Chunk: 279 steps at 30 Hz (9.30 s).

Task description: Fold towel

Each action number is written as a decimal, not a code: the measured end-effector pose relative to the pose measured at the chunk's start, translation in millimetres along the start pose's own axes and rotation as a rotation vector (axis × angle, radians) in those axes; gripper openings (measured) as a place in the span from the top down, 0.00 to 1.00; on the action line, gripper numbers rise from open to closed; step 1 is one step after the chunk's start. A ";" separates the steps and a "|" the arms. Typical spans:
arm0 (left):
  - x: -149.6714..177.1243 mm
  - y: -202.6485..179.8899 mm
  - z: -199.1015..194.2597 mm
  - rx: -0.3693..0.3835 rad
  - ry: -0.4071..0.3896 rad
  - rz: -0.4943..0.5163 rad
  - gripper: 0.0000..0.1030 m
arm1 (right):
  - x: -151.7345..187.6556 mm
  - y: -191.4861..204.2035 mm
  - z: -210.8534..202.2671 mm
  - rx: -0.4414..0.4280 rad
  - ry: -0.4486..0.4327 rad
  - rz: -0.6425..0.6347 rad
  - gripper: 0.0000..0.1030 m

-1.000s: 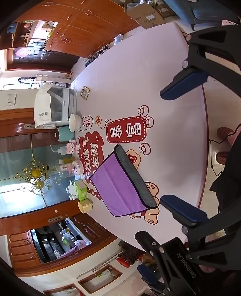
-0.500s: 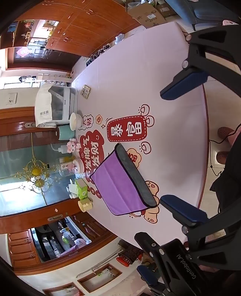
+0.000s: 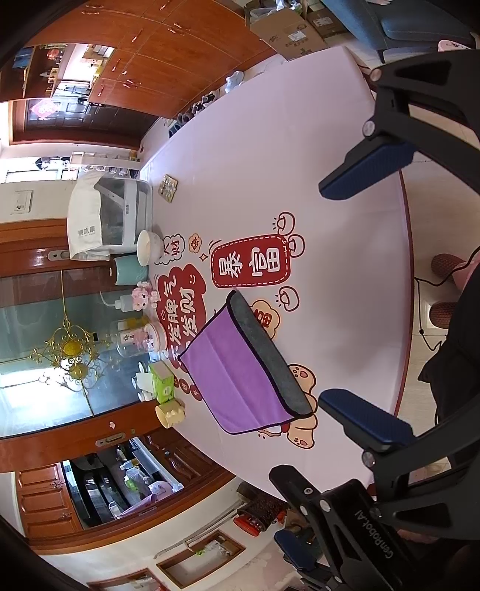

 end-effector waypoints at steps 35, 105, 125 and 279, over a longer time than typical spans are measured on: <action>-5.7 37.8 17.7 0.019 0.065 0.036 0.01 | 5.3 32.6 0.4 0.069 0.062 0.040 0.00; 35.7 64.1 272.9 -0.120 0.378 -0.091 0.01 | -88.8 27.0 310.6 -0.363 0.097 -0.867 0.29; 58.2 55.8 299.5 -0.049 0.491 -0.179 0.71 | -79.5 15.4 342.8 -0.387 0.131 -0.827 0.81; 33.0 24.1 -30.7 0.046 0.111 -0.046 0.01 | 28.6 5.2 -49.5 -0.011 -0.036 0.046 0.00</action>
Point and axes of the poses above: each gripper's, at about its wrist camera, not at the fingertips, and z roughly the way its jaws point, y to its left, x to its underside, the point moved 8 cm from there along z, roughly the way its jaws point, and after that the axes turned 12 degrees about -z, right-handed, at the moved point
